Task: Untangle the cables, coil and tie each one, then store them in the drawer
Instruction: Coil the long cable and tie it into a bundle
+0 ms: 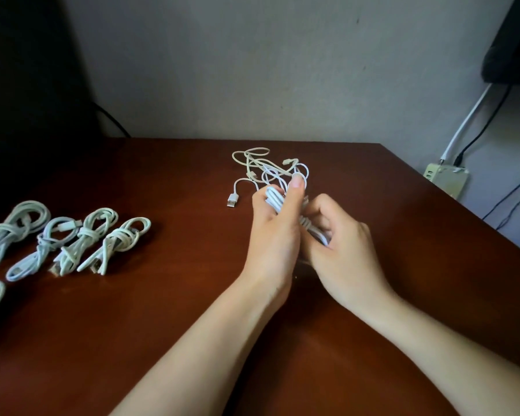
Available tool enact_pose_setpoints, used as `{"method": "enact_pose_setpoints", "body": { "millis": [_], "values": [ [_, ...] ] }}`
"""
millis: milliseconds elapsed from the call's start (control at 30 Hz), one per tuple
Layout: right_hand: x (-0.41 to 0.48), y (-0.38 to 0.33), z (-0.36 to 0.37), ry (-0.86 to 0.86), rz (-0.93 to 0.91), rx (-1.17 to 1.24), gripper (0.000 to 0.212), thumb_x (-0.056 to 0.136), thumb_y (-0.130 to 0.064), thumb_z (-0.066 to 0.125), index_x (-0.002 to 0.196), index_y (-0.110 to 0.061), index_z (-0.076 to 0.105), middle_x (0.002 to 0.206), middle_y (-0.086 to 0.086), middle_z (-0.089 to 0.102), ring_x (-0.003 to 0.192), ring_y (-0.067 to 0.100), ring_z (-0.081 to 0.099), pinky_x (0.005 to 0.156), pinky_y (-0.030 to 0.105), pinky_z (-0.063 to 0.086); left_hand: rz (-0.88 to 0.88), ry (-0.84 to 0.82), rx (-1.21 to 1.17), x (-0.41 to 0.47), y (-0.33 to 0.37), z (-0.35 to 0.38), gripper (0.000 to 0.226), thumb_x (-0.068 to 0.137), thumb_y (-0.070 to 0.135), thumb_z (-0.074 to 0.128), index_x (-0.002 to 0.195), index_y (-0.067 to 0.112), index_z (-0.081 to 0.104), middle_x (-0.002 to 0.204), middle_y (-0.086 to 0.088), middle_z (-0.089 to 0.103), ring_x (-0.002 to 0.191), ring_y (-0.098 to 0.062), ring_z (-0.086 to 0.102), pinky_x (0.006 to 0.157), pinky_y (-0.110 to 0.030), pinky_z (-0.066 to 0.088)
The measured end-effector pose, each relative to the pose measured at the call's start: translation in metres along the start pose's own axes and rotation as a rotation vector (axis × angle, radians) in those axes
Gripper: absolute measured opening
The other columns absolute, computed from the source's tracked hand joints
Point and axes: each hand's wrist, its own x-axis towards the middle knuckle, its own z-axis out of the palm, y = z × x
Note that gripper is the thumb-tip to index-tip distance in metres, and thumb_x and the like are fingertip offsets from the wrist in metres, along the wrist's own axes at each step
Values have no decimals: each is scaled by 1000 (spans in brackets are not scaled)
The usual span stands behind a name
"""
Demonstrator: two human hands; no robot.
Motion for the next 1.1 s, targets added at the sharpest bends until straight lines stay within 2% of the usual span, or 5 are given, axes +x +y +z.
{"method": "enact_pose_setpoints", "body": {
  "millis": [133,467,633,867,1100],
  "values": [
    [2,-1,-4,-16,-101,27,22,91,-36,52,81,-17,57,67,-3,62,60,10,54,59,26,43,-49,32,-68,6,10,-5,21,96,18,52,76,17,45,62,3,48,69,-17,50,74,-37,43],
    [14,5,-10,-21,18,184,25,93,-17,60,68,-18,61,65,-6,60,60,4,56,54,22,49,-213,-172,-120,6,18,-9,25,92,2,38,73,16,46,72,-12,49,69,-19,54,84,-49,51],
    [14,2,-8,-12,252,391,29,97,-21,52,69,-15,57,61,1,51,52,8,37,48,21,30,-360,-290,-296,9,26,-14,11,87,4,38,83,15,41,61,-6,45,41,-13,46,39,-24,48],
    [22,11,-5,41,585,825,26,95,-24,53,71,-16,58,62,1,43,60,12,38,50,23,36,-374,-454,-331,6,31,-13,17,72,10,52,81,17,39,54,-3,54,41,-12,42,35,-19,39],
    [22,7,-15,-47,394,854,19,81,-34,56,80,-15,56,61,-6,40,61,8,41,48,19,34,-258,-444,-282,4,35,-21,44,66,-13,49,101,13,49,72,-3,51,46,-11,43,37,-17,38]
  ]
}}
